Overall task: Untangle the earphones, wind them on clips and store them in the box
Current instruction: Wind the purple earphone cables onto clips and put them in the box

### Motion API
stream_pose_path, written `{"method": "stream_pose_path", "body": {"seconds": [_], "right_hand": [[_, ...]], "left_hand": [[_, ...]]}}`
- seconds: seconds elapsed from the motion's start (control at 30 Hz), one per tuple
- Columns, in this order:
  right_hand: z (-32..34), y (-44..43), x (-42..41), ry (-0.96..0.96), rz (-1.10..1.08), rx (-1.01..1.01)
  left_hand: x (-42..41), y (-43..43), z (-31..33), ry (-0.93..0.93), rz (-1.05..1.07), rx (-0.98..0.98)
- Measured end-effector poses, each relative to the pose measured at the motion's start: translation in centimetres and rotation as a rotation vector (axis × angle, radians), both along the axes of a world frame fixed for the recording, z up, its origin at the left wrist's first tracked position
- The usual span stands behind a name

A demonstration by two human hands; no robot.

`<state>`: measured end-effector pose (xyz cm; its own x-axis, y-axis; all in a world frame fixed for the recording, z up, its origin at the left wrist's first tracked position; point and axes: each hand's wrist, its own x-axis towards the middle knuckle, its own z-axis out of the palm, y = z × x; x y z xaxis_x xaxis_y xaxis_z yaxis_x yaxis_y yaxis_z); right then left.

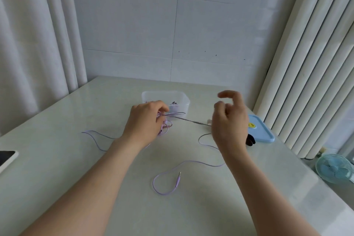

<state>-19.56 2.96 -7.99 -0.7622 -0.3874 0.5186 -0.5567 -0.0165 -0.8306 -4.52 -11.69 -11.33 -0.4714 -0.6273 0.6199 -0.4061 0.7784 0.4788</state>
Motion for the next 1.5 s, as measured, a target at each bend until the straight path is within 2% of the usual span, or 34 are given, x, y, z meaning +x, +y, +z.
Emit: {"method": "stream_pose_path", "body": {"seconds": [0.13, 0.23, 0.37, 0.47, 0.57, 0.67, 0.77, 0.9, 1.1, 1.2, 1.4, 1.5], "right_hand": [[-1.7, -0.8, -0.1, 0.389, -0.004, 0.504], [-3.0, -0.9, 0.0, 0.519, 0.039, 0.801], [-3.0, -1.0, 0.3, 0.551, 0.079, 0.842], [-2.7, -0.9, 0.1, 0.540, 0.017, 0.896], [-2.6, -0.6, -0.3, 0.642, -0.067, 0.978], [-2.6, -0.6, -0.2, 0.731, -0.018, 1.046], [-3.2, -1.0, -0.3, 0.755, 0.073, 1.033], [-3.5, -1.2, -0.1, 0.669, 0.149, 1.008], [-4.3, -2.2, 0.7, 0.616, 0.322, 0.898], [-4.5, -2.9, 0.8, 0.622, 0.329, 0.806], [-4.7, -3.1, 0.3, 0.620, 0.234, 0.858], [-4.0, -2.6, 0.1, 0.454, 0.196, 0.704]], "left_hand": [[0.0, 0.4, 0.5, -0.015, 0.100, 0.014], [0.0, 0.4, 0.6, 0.010, 0.102, 0.088], [0.1, -0.1, 0.6, 0.071, 0.121, 0.155], [0.1, 0.2, 1.1, 0.110, 0.164, 0.224], [0.0, 0.7, 1.6, 0.069, 0.087, 0.409], [0.0, 1.1, 1.6, -0.024, 0.018, 0.490], [0.1, 0.9, 1.5, -0.094, -0.025, 0.491], [0.3, 0.3, 1.0, -0.161, -0.057, 0.460], [0.3, -0.9, 0.1, -0.103, -0.033, 0.370], [0.4, -1.2, -0.1, -0.098, -0.006, 0.359], [0.2, -1.0, 0.3, -0.097, 0.039, 0.405], [0.4, -0.9, 0.8, -0.141, 0.058, 0.408]]}}
